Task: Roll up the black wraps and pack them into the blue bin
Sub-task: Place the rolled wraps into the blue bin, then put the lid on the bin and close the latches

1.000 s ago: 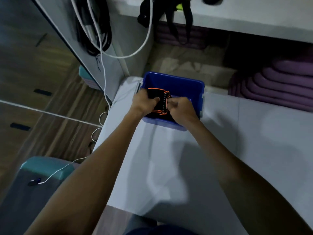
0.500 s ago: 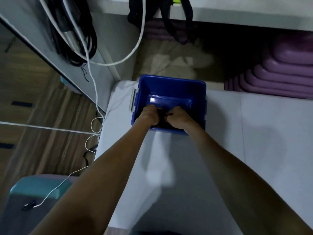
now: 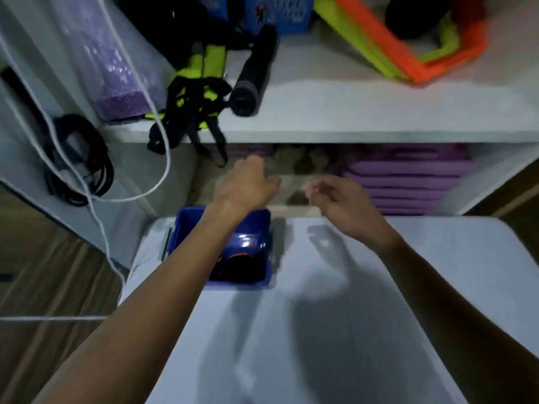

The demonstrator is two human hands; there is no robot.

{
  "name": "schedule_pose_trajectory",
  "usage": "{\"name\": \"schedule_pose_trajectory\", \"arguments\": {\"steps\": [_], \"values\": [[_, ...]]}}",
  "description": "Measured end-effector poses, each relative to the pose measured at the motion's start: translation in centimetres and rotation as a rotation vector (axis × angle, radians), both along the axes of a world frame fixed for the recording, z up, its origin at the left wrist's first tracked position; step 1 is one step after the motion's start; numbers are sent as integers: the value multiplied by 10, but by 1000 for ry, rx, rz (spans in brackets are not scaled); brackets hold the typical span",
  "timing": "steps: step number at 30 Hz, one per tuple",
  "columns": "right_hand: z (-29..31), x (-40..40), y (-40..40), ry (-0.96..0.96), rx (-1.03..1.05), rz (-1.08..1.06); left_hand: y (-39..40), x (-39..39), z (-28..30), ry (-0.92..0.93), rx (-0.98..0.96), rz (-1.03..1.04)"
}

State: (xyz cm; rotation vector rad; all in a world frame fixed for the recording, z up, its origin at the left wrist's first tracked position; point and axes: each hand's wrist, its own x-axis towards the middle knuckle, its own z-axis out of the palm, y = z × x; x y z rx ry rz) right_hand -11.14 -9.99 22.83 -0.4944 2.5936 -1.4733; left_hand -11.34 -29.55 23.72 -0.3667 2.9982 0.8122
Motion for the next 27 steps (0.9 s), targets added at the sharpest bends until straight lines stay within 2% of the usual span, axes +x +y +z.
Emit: {"name": "schedule_pose_trajectory", "arguments": {"steps": [5,9,12,15,18,23,27], "values": [[135,-31,129,403,-4,-18,124,-34,152,619,16,-79],[244,-66,219,841,73,-113,193,-66,253,1036,-164,-177],[321,-90,270,1114,109,-275,226,-89,318,1233,-322,-177],[381,-110,300,1271,231,-412,244,-109,366,1275,-453,-114],[416,-139,315,1272,466,-448,253,-132,393,1163,-559,-62],[432,-190,325,1190,728,-442,259,-170,405,915,-674,-46],[429,-215,320,1236,740,-483,258,-186,398,851,-743,-3]]}}
